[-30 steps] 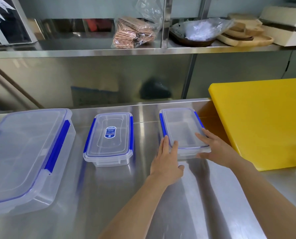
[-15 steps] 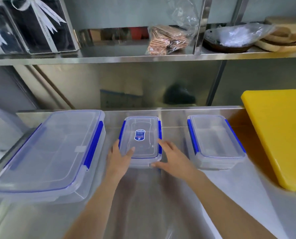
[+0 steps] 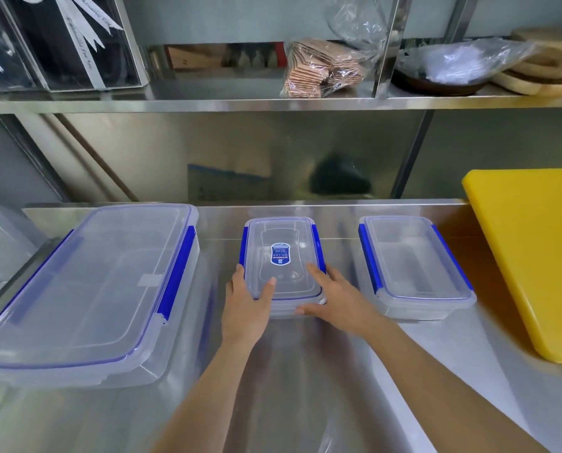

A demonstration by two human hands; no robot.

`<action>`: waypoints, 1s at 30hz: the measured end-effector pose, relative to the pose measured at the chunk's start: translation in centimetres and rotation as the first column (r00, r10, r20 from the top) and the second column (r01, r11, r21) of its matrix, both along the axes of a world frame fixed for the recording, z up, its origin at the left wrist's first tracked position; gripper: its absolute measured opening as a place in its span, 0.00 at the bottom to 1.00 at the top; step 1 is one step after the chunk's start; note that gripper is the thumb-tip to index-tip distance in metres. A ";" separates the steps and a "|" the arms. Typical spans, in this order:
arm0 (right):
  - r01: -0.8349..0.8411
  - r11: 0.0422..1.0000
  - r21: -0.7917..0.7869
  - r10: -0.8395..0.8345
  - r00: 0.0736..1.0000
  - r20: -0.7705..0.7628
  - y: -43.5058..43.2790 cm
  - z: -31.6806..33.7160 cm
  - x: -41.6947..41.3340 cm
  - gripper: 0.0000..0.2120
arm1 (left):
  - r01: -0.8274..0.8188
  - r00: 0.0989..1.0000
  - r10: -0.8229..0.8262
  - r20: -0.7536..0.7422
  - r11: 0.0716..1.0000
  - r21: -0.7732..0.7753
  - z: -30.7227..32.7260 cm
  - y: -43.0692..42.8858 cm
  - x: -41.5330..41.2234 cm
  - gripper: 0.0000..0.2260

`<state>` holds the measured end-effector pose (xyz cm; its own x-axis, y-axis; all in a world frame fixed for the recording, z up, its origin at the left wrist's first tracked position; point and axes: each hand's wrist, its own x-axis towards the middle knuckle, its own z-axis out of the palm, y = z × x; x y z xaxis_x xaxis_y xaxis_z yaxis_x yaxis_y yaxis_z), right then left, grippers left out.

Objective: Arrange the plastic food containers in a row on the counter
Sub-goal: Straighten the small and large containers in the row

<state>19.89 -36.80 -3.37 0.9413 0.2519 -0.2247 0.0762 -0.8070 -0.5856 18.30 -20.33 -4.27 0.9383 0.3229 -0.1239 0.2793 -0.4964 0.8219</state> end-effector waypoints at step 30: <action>-0.093 0.873 0.478 0.210 0.957 -0.198 20.4 2.8 -6.7 0.51 | -0.377 0.902 0.409 -0.141 0.903 0.206 5.3 26.7 -5.9 0.34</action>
